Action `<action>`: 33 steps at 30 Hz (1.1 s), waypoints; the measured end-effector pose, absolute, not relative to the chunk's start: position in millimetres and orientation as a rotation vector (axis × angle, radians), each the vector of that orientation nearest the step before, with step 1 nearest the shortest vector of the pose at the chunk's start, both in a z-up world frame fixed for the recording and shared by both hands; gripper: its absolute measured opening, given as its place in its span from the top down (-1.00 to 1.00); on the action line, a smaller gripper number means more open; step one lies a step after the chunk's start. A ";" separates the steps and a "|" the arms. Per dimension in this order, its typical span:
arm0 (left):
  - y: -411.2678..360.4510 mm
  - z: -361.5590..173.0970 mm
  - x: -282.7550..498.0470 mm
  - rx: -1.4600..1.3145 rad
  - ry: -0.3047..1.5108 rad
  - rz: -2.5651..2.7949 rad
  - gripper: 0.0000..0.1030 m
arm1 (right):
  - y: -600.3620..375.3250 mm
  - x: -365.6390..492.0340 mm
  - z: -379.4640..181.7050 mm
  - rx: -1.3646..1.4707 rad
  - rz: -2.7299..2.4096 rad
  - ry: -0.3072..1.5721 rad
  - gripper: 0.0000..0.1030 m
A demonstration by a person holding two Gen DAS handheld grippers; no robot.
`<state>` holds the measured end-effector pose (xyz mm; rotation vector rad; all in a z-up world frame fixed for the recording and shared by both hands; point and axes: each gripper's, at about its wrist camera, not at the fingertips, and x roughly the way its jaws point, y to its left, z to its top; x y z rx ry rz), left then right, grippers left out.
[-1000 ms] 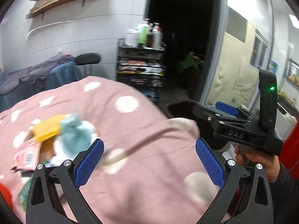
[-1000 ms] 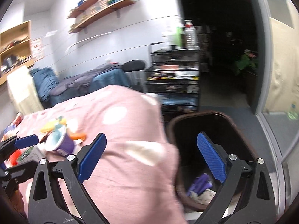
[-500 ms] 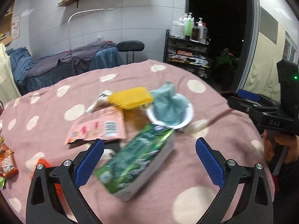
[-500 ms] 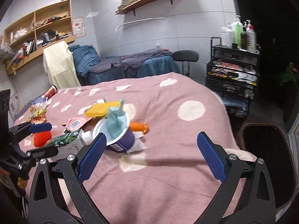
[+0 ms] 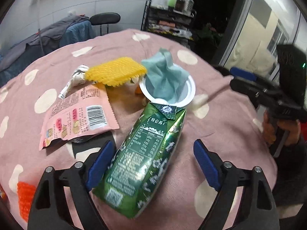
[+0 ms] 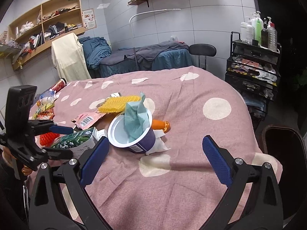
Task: Collect trash
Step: 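Grasp the green milk carton with the left tool while the right tool grasps the blue tissue, then carry the blue tissue to the bin and drop it with the right tool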
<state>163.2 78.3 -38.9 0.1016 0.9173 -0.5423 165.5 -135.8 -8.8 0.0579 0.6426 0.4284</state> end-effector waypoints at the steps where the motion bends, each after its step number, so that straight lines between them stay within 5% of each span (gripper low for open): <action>1: 73.0 -42.4 165.0 0.134 0.927 -0.536 -0.47 | -135.7 166.7 -9.3 0.059 0.430 0.647 -0.87; 7: 51.2 -54.2 171.5 0.213 0.977 -0.553 0.03 | -130.0 179.9 -11.9 0.061 0.462 0.685 -0.87; 17: 48.7 -47.1 146.0 0.107 0.895 -0.501 0.05 | -106.1 211.5 -2.5 -0.004 0.483 0.666 -0.83; 27: 56.6 -37.5 114.4 -0.044 0.823 -0.448 0.05 | -54.9 262.3 -14.0 -0.153 0.521 0.720 -0.13; 31: 57.9 -36.7 108.5 -0.071 0.817 -0.434 0.05 | -46.5 276.5 -22.8 -0.149 0.539 0.748 0.65; 33: 58.3 -37.5 109.7 -0.084 0.817 -0.430 0.05 | -47.9 272.9 -19.7 -0.143 0.539 0.715 0.76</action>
